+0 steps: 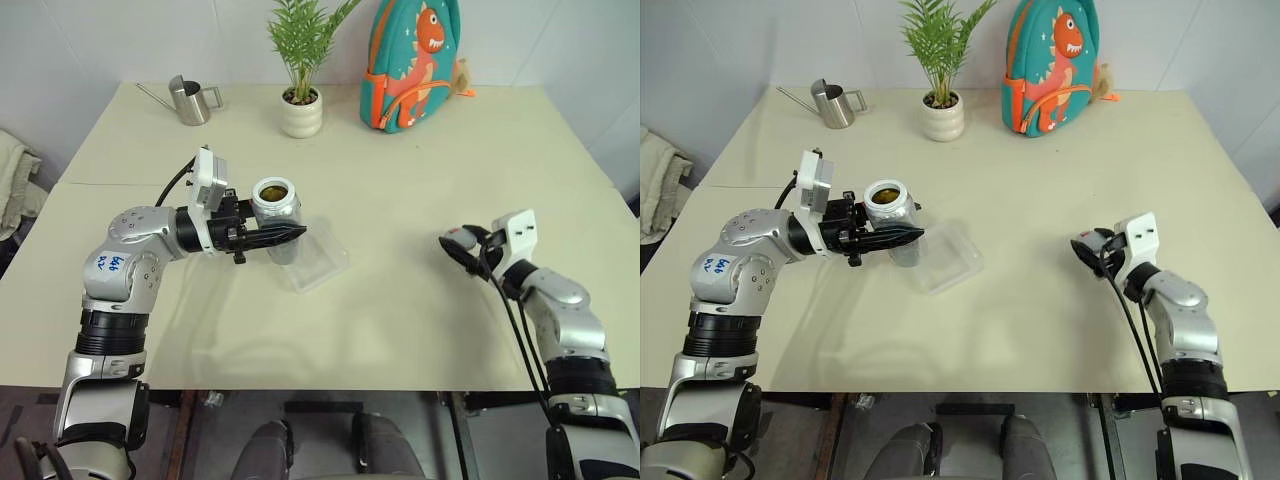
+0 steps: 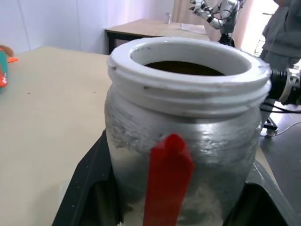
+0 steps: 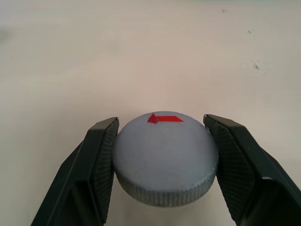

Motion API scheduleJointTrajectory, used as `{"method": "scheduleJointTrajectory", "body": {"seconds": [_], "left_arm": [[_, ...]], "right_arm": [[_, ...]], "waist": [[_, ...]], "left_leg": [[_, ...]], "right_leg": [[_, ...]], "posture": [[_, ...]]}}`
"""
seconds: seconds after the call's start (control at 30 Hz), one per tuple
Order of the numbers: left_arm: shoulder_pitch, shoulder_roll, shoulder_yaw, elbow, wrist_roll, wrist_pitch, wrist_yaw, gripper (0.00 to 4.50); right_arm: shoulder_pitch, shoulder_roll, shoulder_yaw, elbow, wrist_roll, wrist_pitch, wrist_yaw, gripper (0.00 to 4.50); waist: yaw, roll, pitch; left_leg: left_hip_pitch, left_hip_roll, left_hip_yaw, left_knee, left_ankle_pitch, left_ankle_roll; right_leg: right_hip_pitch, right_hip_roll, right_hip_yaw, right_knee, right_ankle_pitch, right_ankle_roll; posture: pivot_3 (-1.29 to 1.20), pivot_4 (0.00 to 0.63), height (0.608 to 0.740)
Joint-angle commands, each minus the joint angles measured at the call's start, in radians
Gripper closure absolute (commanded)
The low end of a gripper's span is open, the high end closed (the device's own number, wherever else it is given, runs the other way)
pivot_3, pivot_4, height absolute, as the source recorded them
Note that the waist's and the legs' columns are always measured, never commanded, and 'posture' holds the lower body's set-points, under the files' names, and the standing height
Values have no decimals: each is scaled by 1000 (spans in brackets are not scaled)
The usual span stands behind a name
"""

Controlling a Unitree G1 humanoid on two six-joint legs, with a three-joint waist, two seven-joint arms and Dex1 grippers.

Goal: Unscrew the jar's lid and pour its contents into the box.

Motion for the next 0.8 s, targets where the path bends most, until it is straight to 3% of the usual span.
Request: {"method": "scheduleJointTrajectory", "body": {"seconds": [0.03, 0.13, 0.23, 0.47, 0.63, 0.8], "left_arm": [[-38, 12, 20, 14, -6, -16, -11, 2571], [-51, 12, 20, 28, -6, -15, -13, 2571], [-61, 13, 21, 43, -3, -18, -17, 2571], [-179, 19, -12, 243, 106, -137, -29, 2571], [-284, 19, -71, 434, 244, -290, -30, 2571], [-361, 4, -118, 577, 390, -526, 20, 2571]], "right_arm": [[18, 7, -33, -31, 27, -27, 11, 934], [22, 2, -42, -47, 40, -23, 28, 48], [11, -33, -61, -100, 79, 6, 78, 48], [-94, -181, 56, -523, 301, 374, 296, 48], [-169, -176, 158, -622, 303, 451, 324, 48], [-170, -155, 204, -662, 287, 455, 321, 48]], "waist": [[1, 0, 0], [2, 0, 0], [3, 0, 0], [1, 0, 0], [12, -1, 0], [30, -1, 0]], "left_leg": [[1, 0, 0, 0, 0, 0], [2, 0, -1, 0, 0, 0], [3, 0, -2, 0, 0, 0], [5, 1, -4, 0, -1, 0], [8, 1, -5, -2, -2, 1], [-3, -2, -5, 8, -5, 4]], "right_leg": [[1, 0, 0, 0, 0, 0], [2, 0, 1, 0, 0, 0], [3, 0, 1, 0, 0, 1], [3, 2, 3, -1, 1, 1], [6, 2, 2, -2, 0, 0], [-1, 2, 1, -2, 1, 1]], "posture": [[0, 150, 740], [0, 150, 740], [0, 150, 740], [0, 150, 740], [0, 150, 740], [0, 150, 740]]}}
